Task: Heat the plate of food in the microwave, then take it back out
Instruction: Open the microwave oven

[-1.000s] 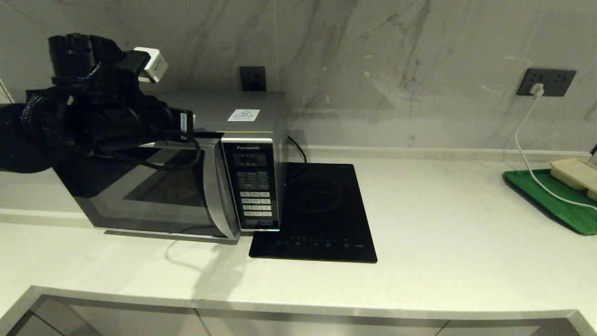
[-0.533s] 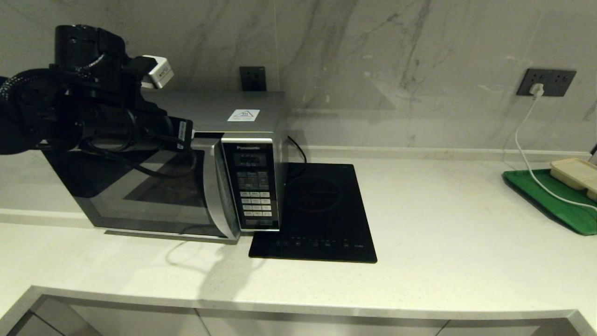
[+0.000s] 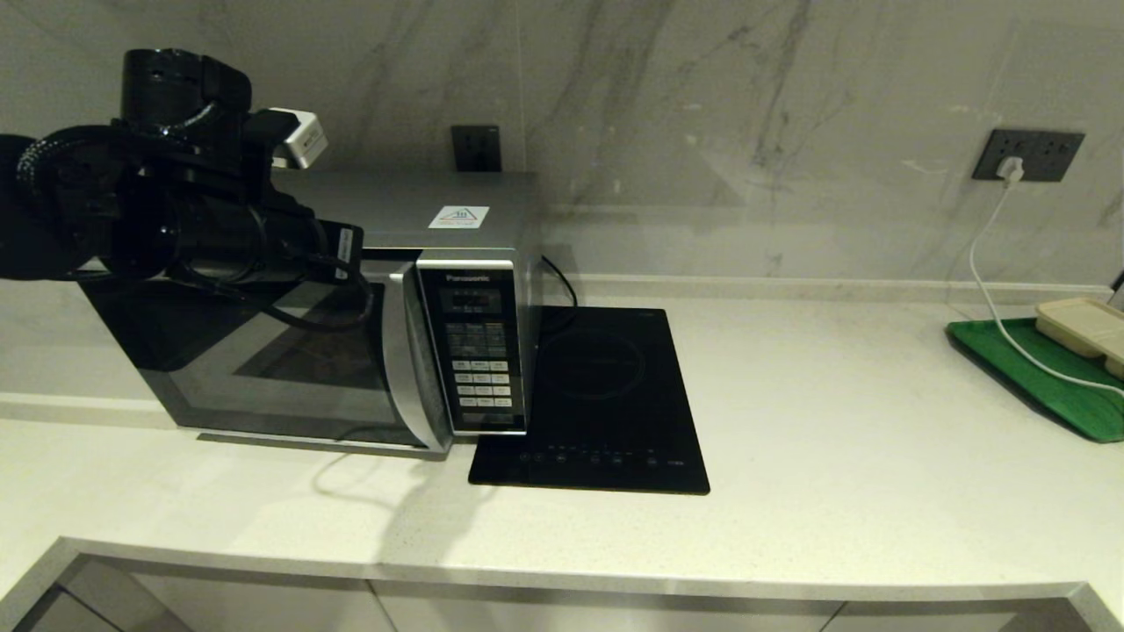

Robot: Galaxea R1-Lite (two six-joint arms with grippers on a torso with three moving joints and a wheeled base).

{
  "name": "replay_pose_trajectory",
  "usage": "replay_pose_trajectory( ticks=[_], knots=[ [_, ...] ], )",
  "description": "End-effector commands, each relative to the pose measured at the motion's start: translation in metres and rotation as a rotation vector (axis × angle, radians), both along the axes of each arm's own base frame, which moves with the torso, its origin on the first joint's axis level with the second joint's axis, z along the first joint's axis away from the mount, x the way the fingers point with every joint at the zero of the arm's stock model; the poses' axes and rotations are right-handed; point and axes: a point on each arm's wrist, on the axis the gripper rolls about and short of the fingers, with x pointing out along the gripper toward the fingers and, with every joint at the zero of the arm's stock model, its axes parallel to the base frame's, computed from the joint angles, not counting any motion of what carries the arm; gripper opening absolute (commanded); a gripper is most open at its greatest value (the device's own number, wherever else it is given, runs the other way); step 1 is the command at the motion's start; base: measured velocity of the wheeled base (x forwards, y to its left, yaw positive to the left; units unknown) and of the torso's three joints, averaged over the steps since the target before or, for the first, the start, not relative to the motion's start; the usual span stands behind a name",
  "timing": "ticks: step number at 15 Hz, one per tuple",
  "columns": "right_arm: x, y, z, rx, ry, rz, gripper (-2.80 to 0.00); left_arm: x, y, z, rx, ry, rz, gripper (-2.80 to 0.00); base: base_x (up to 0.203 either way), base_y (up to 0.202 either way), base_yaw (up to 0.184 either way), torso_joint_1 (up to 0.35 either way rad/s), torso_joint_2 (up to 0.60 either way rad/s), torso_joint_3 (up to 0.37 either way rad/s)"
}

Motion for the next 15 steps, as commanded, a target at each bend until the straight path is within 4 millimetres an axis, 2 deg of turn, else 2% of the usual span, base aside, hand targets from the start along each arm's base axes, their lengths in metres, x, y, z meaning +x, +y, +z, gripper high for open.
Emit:
replay_pose_trajectory(
  ticks=[1, 4, 7, 9, 12, 13, 15],
  knots=[
    [0.0, 0.0, 0.0, 0.0, 0.002, -0.001, -2.8, -0.004, -0.002, 0.002, 0.001, 0.002, -0.007, -2.8, 0.0, 0.0, 0.0, 0.0, 0.0, 0.0],
    [0.0, 0.0, 0.0, 0.0, 0.002, -0.001, -2.8, -0.019, 0.0, 0.012, 0.013, 0.02, -0.01, -2.8, 0.0, 0.0, 0.0, 0.0, 0.0, 0.0],
    [0.0, 0.0, 0.0, 0.0, 0.002, -0.001, -2.8, -0.038, 0.011, 0.025, 0.031, 0.031, 0.028, -2.8, 0.0, 0.0, 0.0, 0.0, 0.0, 0.0],
    [0.0, 0.0, 0.0, 0.0, 0.002, -0.001, -2.8, -0.062, 0.025, 0.036, 0.061, 0.043, 0.055, -2.8, 0.0, 0.0, 0.0, 0.0, 0.0, 0.0],
    [0.0, 0.0, 0.0, 0.0, 0.002, -0.001, -2.8, -0.102, 0.06, 0.052, 0.122, 0.053, 0.145, -2.8, 0.0, 0.0, 0.0, 0.0, 0.0, 0.0],
    [0.0, 0.0, 0.0, 0.0, 0.002, -0.001, -2.8, -0.111, 0.066, 0.057, 0.158, 0.033, 0.147, -2.8, 0.0, 0.0, 0.0, 0.0, 0.0, 0.0],
    [0.0, 0.0, 0.0, 0.0, 0.002, -0.001, -2.8, -0.11, 0.06, 0.062, 0.168, -0.018, 0.111, -2.8, 0.0, 0.0, 0.0, 0.0, 0.0, 0.0]
  ],
)
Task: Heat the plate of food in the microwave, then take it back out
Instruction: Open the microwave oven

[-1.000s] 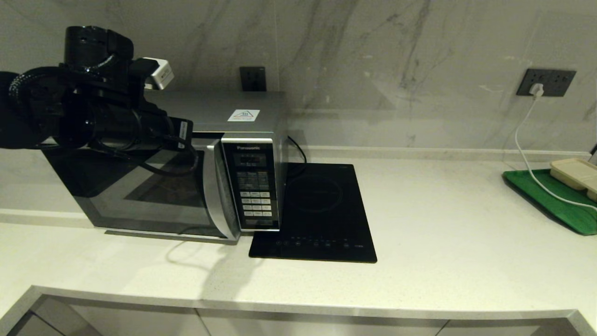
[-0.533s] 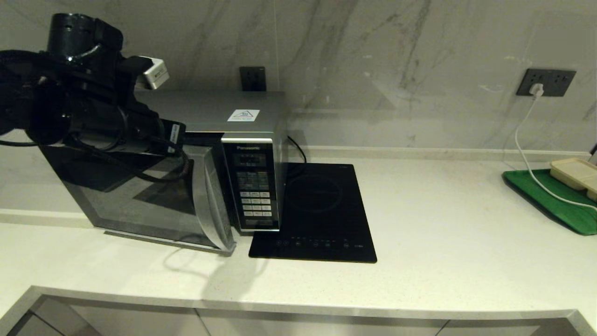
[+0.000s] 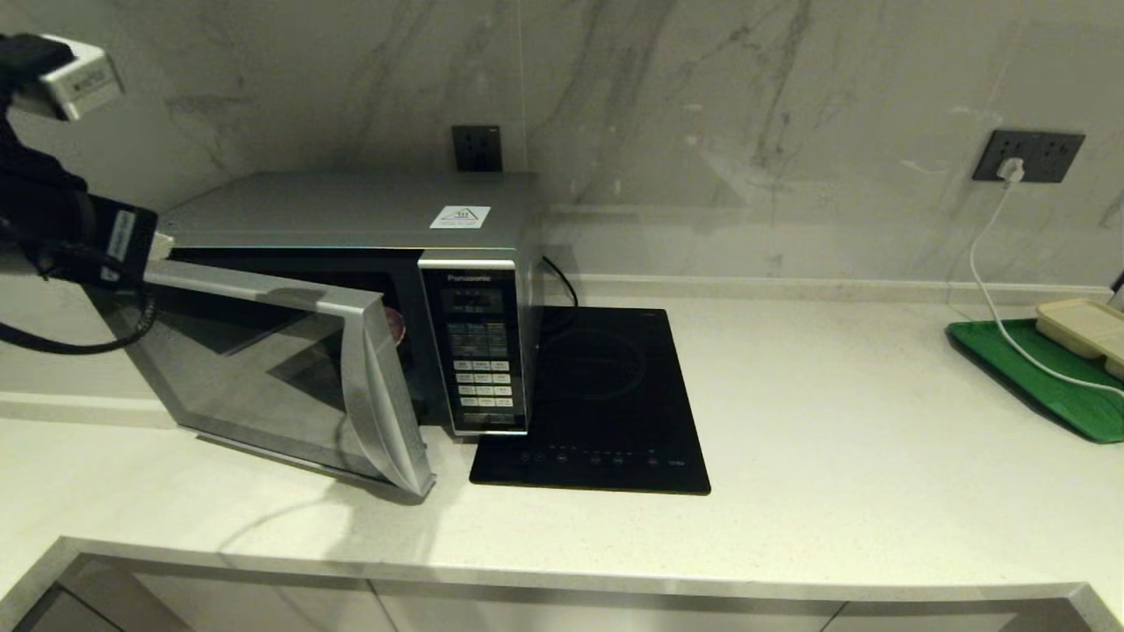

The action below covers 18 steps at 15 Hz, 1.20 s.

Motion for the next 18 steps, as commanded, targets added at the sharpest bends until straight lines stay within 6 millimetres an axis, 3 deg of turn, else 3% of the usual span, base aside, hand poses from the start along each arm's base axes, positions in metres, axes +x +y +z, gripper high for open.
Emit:
replay_pose_trajectory(
  ticks=[1, 8, 13, 18],
  knots=[
    [0.0, 0.0, 0.0, 0.0, 0.002, 0.0, -2.8, -0.003, -0.008, 0.006, -0.008, -0.048, -0.04, -2.8, 0.0, 0.0, 0.0, 0.0, 0.0, 0.0],
    [0.0, 0.0, 0.0, 0.0, 0.002, 0.0, -2.8, 0.051, -0.056, -0.022, -0.043, 0.057, -0.105, -2.8, 0.0, 0.0, 0.0, 0.0, 0.0, 0.0],
    [0.0, 0.0, 0.0, 0.0, 0.002, 0.0, -2.8, 0.075, -0.067, -0.043, -0.1, 0.121, -0.075, -2.8, 0.0, 0.0, 0.0, 0.0, 0.0, 0.0],
    [0.0, 0.0, 0.0, 0.0, 0.002, -0.001, -2.8, 0.084, -0.07, -0.054, -0.125, 0.156, -0.052, -2.8, 0.0, 0.0, 0.0, 0.0, 0.0, 0.0]
  ],
)
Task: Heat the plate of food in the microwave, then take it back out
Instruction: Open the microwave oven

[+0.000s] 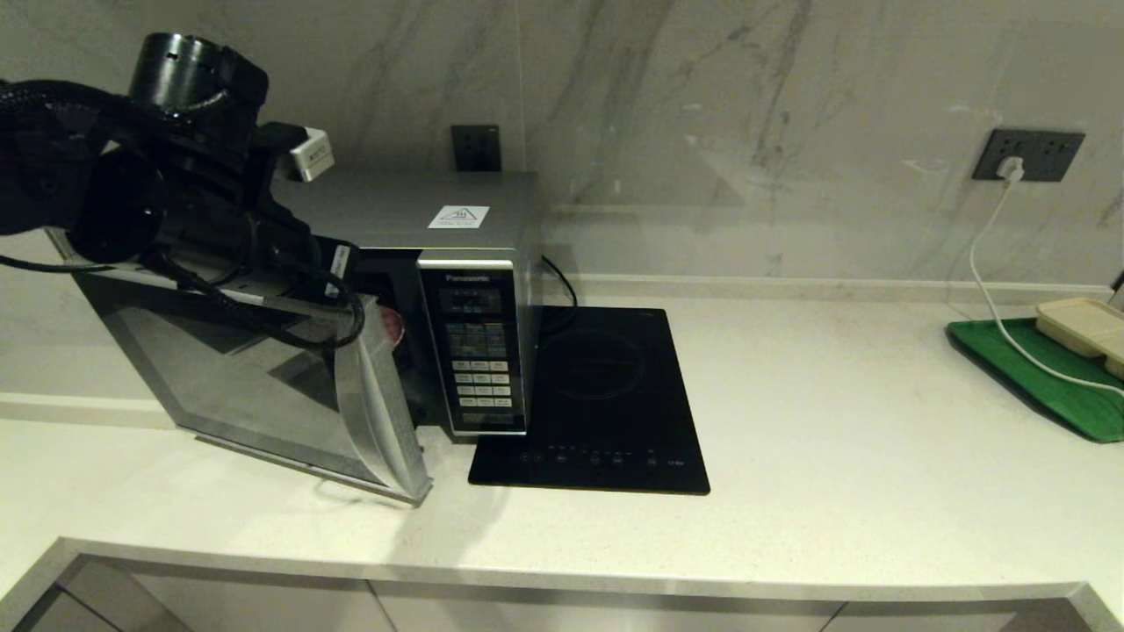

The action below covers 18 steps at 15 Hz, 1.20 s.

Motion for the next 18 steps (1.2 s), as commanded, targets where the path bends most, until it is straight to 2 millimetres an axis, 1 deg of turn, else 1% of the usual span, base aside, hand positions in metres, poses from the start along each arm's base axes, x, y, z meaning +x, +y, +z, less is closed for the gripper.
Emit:
replay_pose_trajectory(
  ticks=[1, 3, 5, 7, 9, 11, 14, 15, 18],
  knots=[
    [0.0, 0.0, 0.0, 0.0, 0.002, 0.0, -2.8, 0.004, -0.001, -0.008, 0.001, 0.031, 0.009, -2.8, 0.0, 0.0, 0.0, 0.0, 0.0, 0.0],
    [0.0, 0.0, 0.0, 0.0, 0.002, 0.0, -2.8, -0.003, 0.001, -0.004, -0.008, 0.022, 0.022, -2.8, 0.0, 0.0, 0.0, 0.0, 0.0, 0.0],
    [0.0, 0.0, 0.0, 0.0, 0.002, 0.0, -2.8, -0.016, 0.006, 0.007, -0.006, -0.003, 0.03, -2.8, 0.0, 0.0, 0.0, 0.0, 0.0, 0.0],
    [0.0, 0.0, 0.0, 0.0, 0.002, -0.001, -2.8, -0.035, 0.016, 0.015, 0.014, 0.015, 0.054, -2.8, 0.0, 0.0, 0.0, 0.0, 0.0, 0.0],
    [0.0, 0.0, 0.0, 0.0, 0.002, 0.0, -2.8, -0.054, 0.031, 0.022, 0.02, 0.034, 0.093, -2.8, 0.0, 0.0, 0.0, 0.0, 0.0, 0.0],
    [0.0, 0.0, 0.0, 0.0, 0.002, 0.0, -2.8, -0.073, 0.044, 0.019, 0.036, 0.063, 0.133, -2.8, 0.0, 0.0, 0.0, 0.0, 0.0, 0.0],
    [0.0, 0.0, 0.0, 0.0, 0.002, -0.001, -2.8, -0.086, 0.058, 0.0, 0.087, 0.139, 0.204, -2.8, 0.0, 0.0, 0.0, 0.0, 0.0, 0.0],
    [0.0, 0.0, 0.0, 0.0, 0.002, 0.0, -2.8, -0.092, 0.06, -0.002, 0.09, 0.141, 0.214, -2.8, 0.0, 0.0, 0.0, 0.0, 0.0, 0.0],
    [0.0, 0.0, 0.0, 0.0, 0.002, 0.0, -2.8, -0.099, 0.069, 0.003, 0.103, 0.12, 0.24, -2.8, 0.0, 0.0, 0.0, 0.0, 0.0, 0.0]
  ],
)
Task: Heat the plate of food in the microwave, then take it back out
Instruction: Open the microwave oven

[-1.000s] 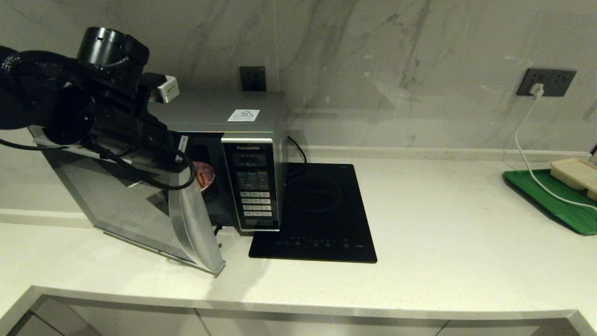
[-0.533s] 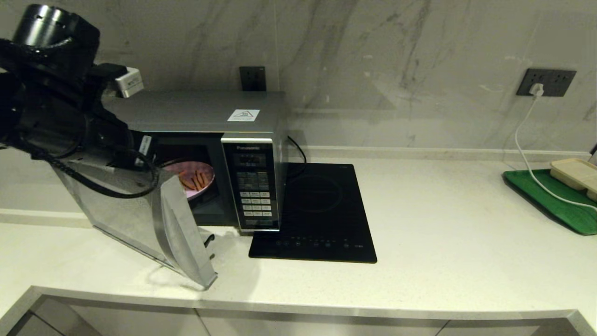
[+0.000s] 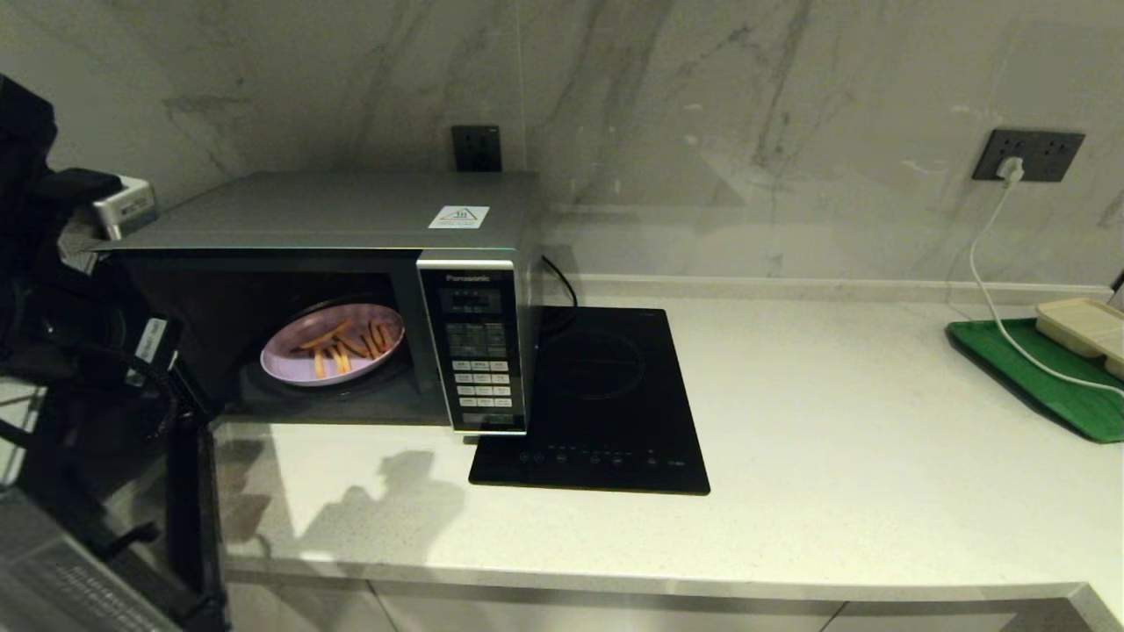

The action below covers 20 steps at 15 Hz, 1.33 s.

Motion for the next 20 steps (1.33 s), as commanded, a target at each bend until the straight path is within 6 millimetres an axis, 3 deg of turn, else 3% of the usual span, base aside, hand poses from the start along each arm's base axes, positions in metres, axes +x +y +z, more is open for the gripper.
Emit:
replay_pose_trajectory(
  ticks=[1, 13, 20],
  knots=[
    [0.0, 0.0, 0.0, 0.001, 0.002, 0.0, -2.8, -0.01, 0.011, 0.006, 0.013, -0.024, 0.037, -2.8, 0.0, 0.0, 0.0, 0.0, 0.0, 0.0],
    [0.0, 0.0, 0.0, 0.001, 0.002, -0.001, -2.8, -0.01, 0.033, 0.015, 0.002, -0.088, 0.114, -2.8, 0.0, 0.0, 0.0, 0.0, 0.0, 0.0],
    [0.0, 0.0, 0.0, 0.001, 0.002, 0.0, -2.8, -0.002, 0.045, 0.009, 0.001, -0.066, 0.163, -2.8, 0.0, 0.0, 0.0, 0.0, 0.0, 0.0]
  ],
)
